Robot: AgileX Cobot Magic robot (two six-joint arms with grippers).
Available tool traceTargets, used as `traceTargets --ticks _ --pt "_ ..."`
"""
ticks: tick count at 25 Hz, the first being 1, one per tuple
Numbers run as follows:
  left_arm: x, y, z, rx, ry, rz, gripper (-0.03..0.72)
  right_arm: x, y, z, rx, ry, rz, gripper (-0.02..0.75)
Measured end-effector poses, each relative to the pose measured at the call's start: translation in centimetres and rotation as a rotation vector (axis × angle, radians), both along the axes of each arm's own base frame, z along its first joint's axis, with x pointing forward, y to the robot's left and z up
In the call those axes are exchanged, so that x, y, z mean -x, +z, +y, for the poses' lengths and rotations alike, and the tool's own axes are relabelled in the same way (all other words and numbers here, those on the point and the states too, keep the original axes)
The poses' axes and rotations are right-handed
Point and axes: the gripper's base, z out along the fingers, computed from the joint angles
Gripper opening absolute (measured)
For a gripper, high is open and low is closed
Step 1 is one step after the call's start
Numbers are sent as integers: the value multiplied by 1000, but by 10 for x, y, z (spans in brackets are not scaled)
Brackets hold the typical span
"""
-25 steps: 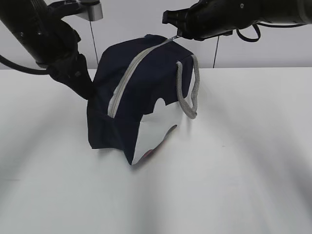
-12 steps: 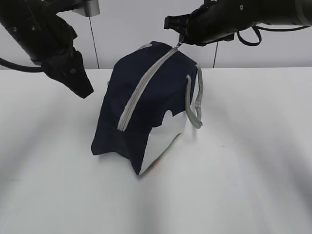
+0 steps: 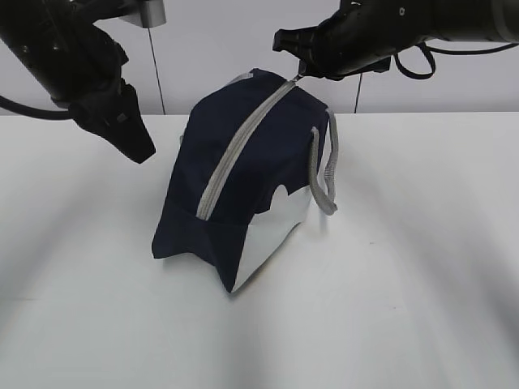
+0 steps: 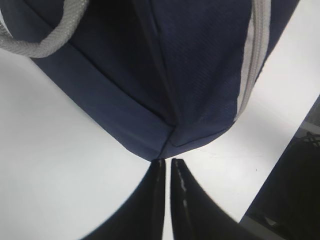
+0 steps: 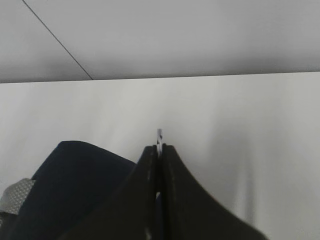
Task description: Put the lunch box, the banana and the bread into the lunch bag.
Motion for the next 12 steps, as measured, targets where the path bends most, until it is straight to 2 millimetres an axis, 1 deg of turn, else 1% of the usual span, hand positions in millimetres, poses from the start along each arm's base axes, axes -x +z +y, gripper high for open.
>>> traceTargets --ticks 12 --pt "0 0 -1 17 17 13 36 0 0 0 -7 -2 5 -1"
